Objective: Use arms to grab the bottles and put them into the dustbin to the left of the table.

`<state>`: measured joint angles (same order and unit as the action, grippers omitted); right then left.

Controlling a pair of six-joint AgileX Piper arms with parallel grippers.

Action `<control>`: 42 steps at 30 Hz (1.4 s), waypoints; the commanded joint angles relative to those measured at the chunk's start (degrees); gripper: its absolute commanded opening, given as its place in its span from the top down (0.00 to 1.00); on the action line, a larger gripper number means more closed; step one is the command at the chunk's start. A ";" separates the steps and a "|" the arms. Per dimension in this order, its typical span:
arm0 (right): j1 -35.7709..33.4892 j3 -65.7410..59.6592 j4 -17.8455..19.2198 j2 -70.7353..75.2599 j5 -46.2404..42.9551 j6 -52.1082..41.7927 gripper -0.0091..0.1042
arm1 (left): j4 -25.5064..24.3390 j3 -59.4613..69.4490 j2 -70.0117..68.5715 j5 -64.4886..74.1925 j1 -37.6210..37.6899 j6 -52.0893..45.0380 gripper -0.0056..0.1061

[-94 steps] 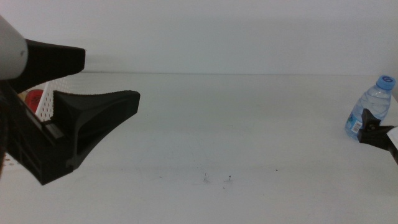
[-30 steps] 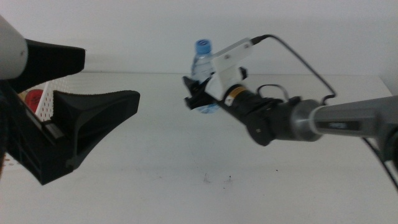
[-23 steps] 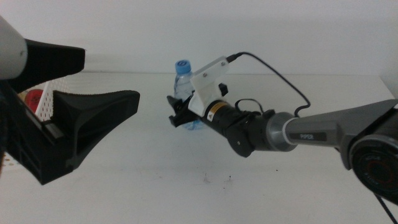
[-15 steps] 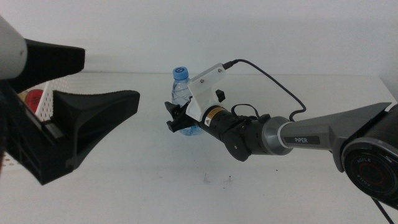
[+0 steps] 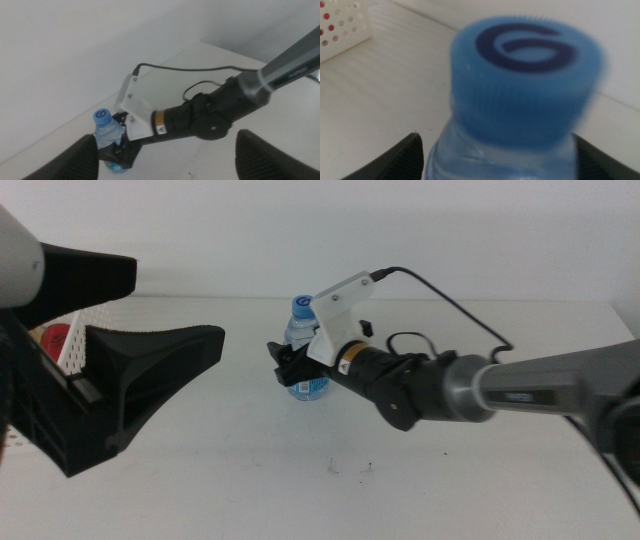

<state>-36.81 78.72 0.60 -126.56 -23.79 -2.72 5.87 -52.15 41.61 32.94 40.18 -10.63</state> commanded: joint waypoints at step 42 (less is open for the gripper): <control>-0.10 -20.92 -0.97 78.87 64.18 3.12 0.10 | -0.49 -0.49 -0.23 -0.63 0.34 -0.03 0.11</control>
<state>-36.81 57.38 -0.54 -47.95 40.83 0.52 5.40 -52.15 41.61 32.94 40.18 -10.63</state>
